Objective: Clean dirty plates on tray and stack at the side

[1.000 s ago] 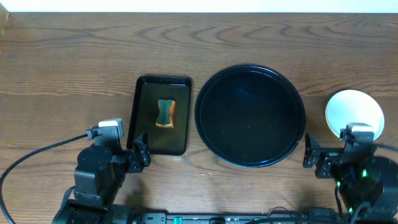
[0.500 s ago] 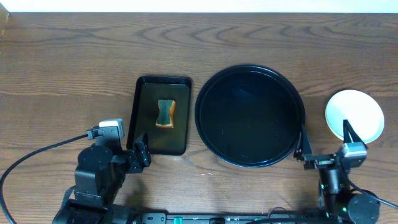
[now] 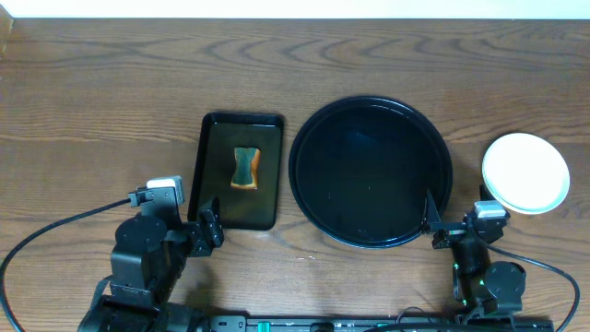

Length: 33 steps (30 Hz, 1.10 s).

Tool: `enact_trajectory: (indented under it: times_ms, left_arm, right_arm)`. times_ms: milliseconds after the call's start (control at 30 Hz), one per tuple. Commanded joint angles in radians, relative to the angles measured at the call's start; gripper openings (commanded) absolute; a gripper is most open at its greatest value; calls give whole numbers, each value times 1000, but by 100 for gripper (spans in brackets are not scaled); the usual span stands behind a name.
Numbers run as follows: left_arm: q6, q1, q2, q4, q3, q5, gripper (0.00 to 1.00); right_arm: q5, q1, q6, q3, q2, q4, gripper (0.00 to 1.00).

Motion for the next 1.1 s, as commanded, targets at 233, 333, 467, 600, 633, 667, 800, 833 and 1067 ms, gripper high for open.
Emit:
enact_trajectory:
  times_ms: [233, 333, 467, 600, 633, 667, 800, 833, 1067]
  left_arm:
    - [16, -2, -1, 0, -3, -2, 81]
    - [16, -2, -1, 0, -3, -2, 81]
    - [16, -2, -1, 0, -3, -2, 80]
    - [16, -2, -1, 0, -3, -2, 81]
    - [16, -2, -1, 0, -3, -2, 81]
    - [16, -2, -1, 0, -3, -2, 81]
    - [16, -2, -1, 0, -3, -2, 81]
    - [16, -2, -1, 0, -3, -2, 81]
    - [18, 1, -4, -14, -5, -6, 81]
  right_arm:
    - [14, 8, -14, -1, -5, -6, 99]
    - [14, 8, -14, -1, -5, -5, 99]
    - [14, 8, -14, -1, -5, -6, 99]
    - [14, 8, -14, -1, -5, -6, 99]
    - [14, 8, -14, -1, -5, -5, 99]
    - [14, 8, -14, -1, -5, -5, 99]
    - [14, 8, -14, -1, -5, -5, 99]
    - [14, 8, -14, -1, -5, -6, 99]
    - [14, 8, -14, -1, -5, -5, 99]
